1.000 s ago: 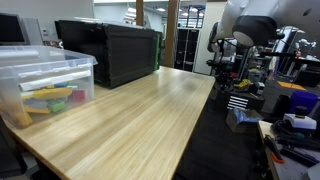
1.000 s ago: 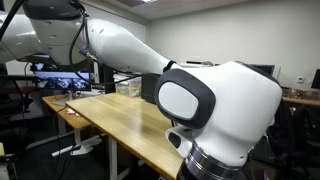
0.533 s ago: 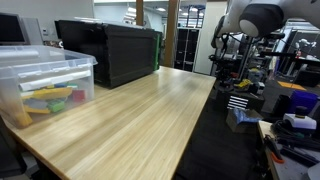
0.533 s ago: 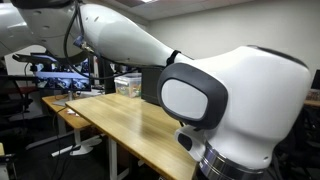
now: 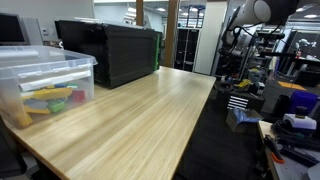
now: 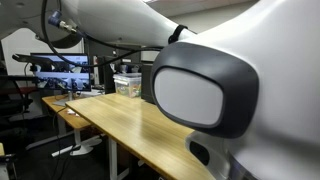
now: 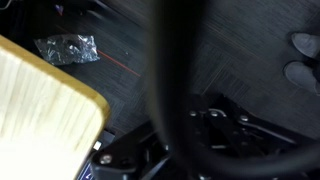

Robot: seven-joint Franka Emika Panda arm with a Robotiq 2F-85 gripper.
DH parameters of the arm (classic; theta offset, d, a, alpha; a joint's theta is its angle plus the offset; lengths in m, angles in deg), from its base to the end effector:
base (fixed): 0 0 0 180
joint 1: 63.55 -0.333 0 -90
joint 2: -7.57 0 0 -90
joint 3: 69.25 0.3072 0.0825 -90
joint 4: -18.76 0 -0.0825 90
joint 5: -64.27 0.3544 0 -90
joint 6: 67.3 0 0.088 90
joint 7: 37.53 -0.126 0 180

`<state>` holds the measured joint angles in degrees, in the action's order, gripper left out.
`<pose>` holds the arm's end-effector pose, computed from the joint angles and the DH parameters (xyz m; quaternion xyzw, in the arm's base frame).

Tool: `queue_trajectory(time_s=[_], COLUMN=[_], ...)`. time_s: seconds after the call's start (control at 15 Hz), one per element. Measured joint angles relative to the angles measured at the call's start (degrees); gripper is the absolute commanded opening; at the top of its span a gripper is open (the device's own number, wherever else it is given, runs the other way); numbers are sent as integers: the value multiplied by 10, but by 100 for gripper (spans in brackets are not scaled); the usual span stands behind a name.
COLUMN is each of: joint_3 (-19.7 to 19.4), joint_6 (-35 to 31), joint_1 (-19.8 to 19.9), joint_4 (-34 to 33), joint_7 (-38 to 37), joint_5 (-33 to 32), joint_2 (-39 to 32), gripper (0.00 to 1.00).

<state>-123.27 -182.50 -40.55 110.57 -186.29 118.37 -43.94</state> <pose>0.2920 -0.5864 0.2361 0.5176 0.8529 0.0562 0.0390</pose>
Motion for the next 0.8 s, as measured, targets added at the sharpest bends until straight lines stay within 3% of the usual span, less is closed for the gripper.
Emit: queue_trajectory(time_s=[0.27, 0.53, 0.8], joint_3=[34, 58, 83], joint_6=[-81, -163, -199], joint_1=[32, 41, 44], joint_4=[10, 33, 51], joint_7=[4, 34, 90], joint_5=[0, -5, -19], joint_2=[39, 93, 156], gripper=[0, 0, 0])
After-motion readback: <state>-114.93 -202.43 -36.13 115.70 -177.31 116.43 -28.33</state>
